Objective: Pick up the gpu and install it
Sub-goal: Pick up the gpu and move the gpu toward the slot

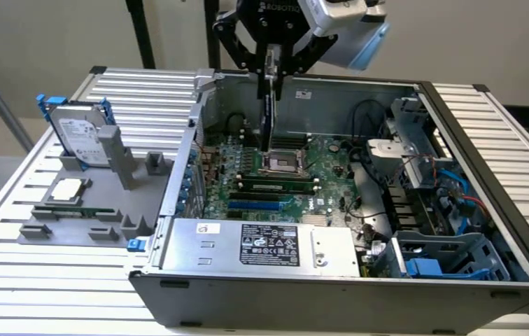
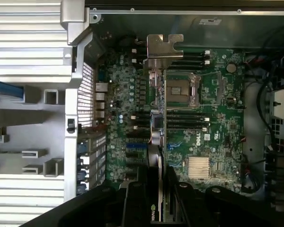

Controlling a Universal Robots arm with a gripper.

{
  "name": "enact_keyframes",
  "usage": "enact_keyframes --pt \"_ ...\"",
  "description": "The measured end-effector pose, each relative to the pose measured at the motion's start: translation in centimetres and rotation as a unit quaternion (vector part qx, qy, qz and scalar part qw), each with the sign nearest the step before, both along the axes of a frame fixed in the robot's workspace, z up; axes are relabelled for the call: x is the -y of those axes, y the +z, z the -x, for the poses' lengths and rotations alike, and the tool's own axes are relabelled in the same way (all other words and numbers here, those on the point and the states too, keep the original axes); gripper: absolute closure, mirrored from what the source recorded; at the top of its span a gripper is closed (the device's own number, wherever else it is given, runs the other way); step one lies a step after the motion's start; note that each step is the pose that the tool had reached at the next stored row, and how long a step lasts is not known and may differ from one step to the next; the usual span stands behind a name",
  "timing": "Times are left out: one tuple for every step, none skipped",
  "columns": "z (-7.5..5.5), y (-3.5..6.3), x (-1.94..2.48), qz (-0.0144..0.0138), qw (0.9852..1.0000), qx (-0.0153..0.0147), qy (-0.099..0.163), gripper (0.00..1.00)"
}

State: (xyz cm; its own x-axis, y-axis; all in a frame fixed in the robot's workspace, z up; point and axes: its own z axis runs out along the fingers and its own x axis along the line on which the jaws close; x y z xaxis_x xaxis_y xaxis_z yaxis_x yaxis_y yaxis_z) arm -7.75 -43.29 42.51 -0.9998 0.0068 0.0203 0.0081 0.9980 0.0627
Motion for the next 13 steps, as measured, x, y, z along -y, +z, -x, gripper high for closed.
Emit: enact_keyframes --pt "-0.5 -0.05 0.06 0.0000 1.0000 0.0000 0.000 0.73" --pt "-0.9 -0.10 0.12 0.0000 1.0000 0.0000 0.000 0.73" --pt "-1.4 -0.15 0.18 0.0000 1.0000 0.0000 0.000 0.73" --pt "-1.8 -0.20 0.23 0.0000 1.0000 0.0000 0.000 0.73" --pt "-2.3 -0.25 0.29 0.0001 1.0000 -0.0001 0.000 0.73" --pt "-2.7 -0.30 0.34 0.0000 1.0000 -0.0001 0.000 0.73" --pt "-3.2 -0.33 0.40 -0.0001 1.0000 -0.0001 0.000 0.73" --pt "-3.5 -0.33 0.46 -0.0005 1.0000 -0.0004 0.000 0.73" --pt "-3.7 -0.34 0.49 -0.0013 1.0000 -0.0008 0.000 0.73" --pt "-3.7 -0.34 0.49 -0.0015 1.0000 -0.0010 0.000 0.73" --pt "-3.7 -0.34 0.49 -0.0015 1.0000 -0.0010 0.000 0.73" --pt "-3.7 -0.34 0.49 -0.0015 1.0000 -0.0010 0.000 0.73" --pt "-3.7 -0.34 0.49 -0.0015 1.0000 -0.0011 0.000 0.73"
